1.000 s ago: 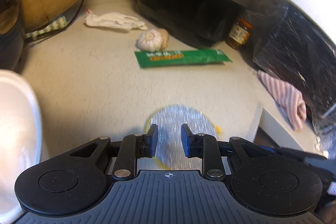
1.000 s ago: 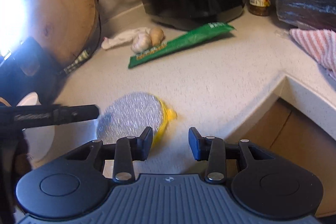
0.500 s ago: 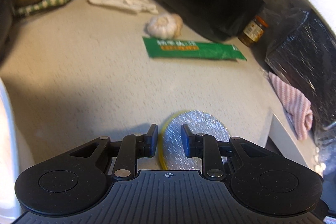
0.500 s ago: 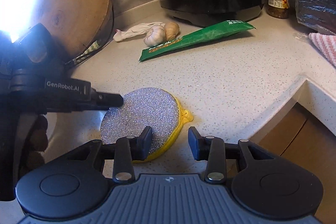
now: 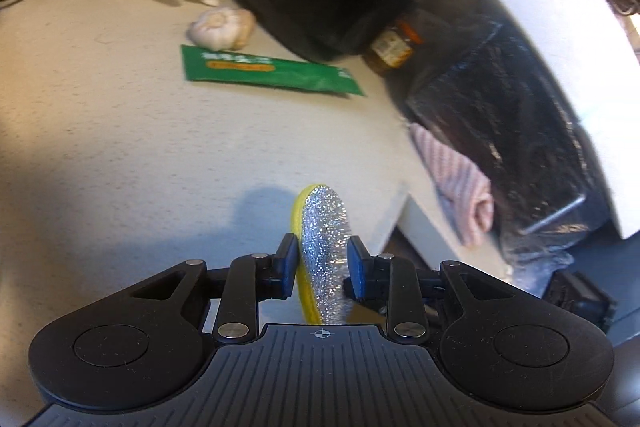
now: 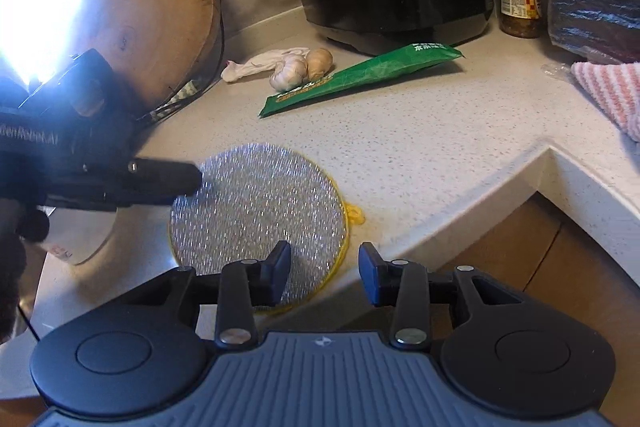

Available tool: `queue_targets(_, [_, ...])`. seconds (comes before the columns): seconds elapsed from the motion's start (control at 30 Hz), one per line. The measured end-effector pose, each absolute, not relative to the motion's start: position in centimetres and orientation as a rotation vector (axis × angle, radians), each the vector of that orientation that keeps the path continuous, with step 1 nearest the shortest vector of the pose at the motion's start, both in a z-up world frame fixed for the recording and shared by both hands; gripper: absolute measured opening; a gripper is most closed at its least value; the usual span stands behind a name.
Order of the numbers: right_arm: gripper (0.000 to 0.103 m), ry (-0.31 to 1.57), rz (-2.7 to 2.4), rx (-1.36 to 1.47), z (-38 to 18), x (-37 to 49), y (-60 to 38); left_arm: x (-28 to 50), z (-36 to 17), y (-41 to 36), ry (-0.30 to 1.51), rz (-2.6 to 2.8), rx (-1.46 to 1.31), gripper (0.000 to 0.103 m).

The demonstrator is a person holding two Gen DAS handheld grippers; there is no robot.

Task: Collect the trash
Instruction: 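Move the left gripper to the glitter sponge's yellow rim, then grasp the glitter sponge by its rim with the left gripper and lift, then grasp the white garlic bulb with the right gripper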

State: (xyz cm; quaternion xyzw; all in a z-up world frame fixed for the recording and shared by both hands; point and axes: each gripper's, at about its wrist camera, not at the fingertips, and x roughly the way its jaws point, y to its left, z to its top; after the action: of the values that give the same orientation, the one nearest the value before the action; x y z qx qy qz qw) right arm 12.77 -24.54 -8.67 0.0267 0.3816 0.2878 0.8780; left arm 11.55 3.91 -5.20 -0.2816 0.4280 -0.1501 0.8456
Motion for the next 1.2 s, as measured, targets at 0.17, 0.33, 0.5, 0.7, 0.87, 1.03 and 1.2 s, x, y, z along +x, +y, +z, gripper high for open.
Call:
queue_targets(0.17, [0.038, 0.812, 0.592, 0.093, -9.1, 12.7, -25.4, 12.5, -5.2, 1.8, 0.951, -0.368, -0.533, 0.025])
queue_targets(0.33, [0.038, 0.802, 0.575, 0.087, -9.0, 12.4, -25.3, 14.2, -6.2, -0.3, 0.967, -0.308, -0.422, 0.024])
queue_targets(0.5, [0.038, 0.768, 0.561, 0.075, -8.1, 12.8, -26.2, 14.0, -5.3, -0.9, 0.931, -0.29, -0.352, 0.02])
queue_targets(0.7, [0.058, 0.717, 0.523, -0.008, -6.7, 16.6, -25.0, 11.0, -4.3, 1.2, 0.871, -0.198, -0.421, 0.019])
queue_targets(0.87, [0.068, 0.694, 0.629, -0.02, -5.1, 22.1, -20.9, 7.1, -2.2, 3.8, 0.74, -0.052, -0.452, 0.019])
queue_targets(1.03, [0.071, 0.671, 0.634, -0.055, -5.0, 28.4, -13.2, 5.0, -1.8, 4.0, 0.737, 0.0, -0.406, 0.019])
queue_targets(1.2, [0.071, 0.598, 0.59, -0.144, -6.2, 31.8, -6.2, 3.1, -2.0, 4.2, 0.744, 0.035, -0.411, 0.019])
